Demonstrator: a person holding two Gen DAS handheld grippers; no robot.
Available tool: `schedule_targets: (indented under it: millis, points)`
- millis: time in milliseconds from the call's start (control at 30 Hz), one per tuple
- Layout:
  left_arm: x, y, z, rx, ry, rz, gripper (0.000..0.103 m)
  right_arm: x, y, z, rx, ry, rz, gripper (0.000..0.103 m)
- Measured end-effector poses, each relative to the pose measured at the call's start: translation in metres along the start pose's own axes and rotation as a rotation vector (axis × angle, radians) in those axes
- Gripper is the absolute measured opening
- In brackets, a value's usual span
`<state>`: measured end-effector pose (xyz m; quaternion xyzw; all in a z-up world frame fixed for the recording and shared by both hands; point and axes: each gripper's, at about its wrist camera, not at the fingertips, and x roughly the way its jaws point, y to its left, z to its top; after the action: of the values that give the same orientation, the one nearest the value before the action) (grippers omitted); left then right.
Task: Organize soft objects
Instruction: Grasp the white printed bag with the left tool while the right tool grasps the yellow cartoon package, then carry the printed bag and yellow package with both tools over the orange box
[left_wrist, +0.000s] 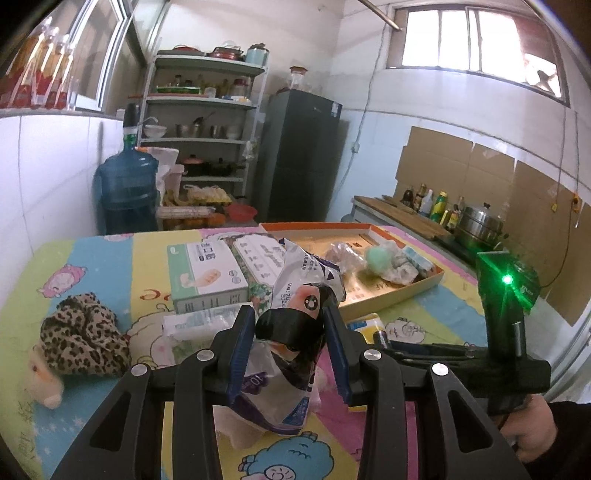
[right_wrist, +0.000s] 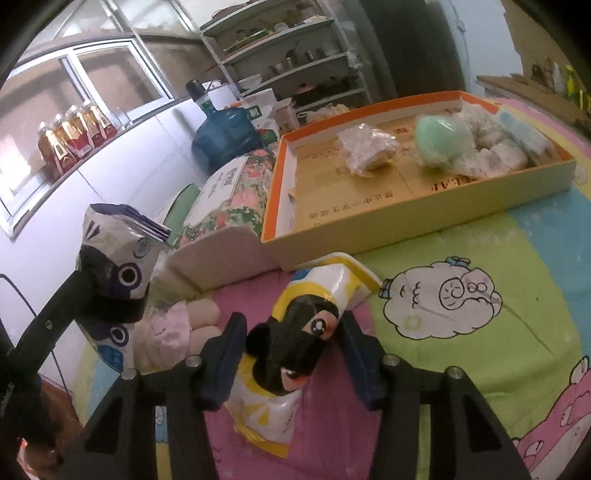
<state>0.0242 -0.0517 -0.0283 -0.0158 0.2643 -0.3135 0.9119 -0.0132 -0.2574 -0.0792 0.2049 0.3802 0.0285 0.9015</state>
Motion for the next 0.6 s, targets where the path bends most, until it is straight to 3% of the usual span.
schedule_targets:
  millis: [300,333,367,600]
  points:
    - [0.001,-0.005,0.0,-0.006,-0.008,0.014,0.04,-0.013,0.003,0.001,-0.017,-0.028,0.018,0.049]
    - [0.001,-0.005,0.001,-0.008,-0.01,0.018,0.04,-0.016,0.003,0.002,-0.023,-0.039,0.015,0.046]
    - [0.001,-0.005,0.001,-0.009,-0.011,0.021,0.04,-0.019,0.003,0.003,-0.028,-0.045,0.022,0.037]
    - [0.004,-0.014,0.007,-0.016,-0.015,0.025,0.04,-0.037,0.007,0.008,-0.096,-0.103,0.015,0.029]
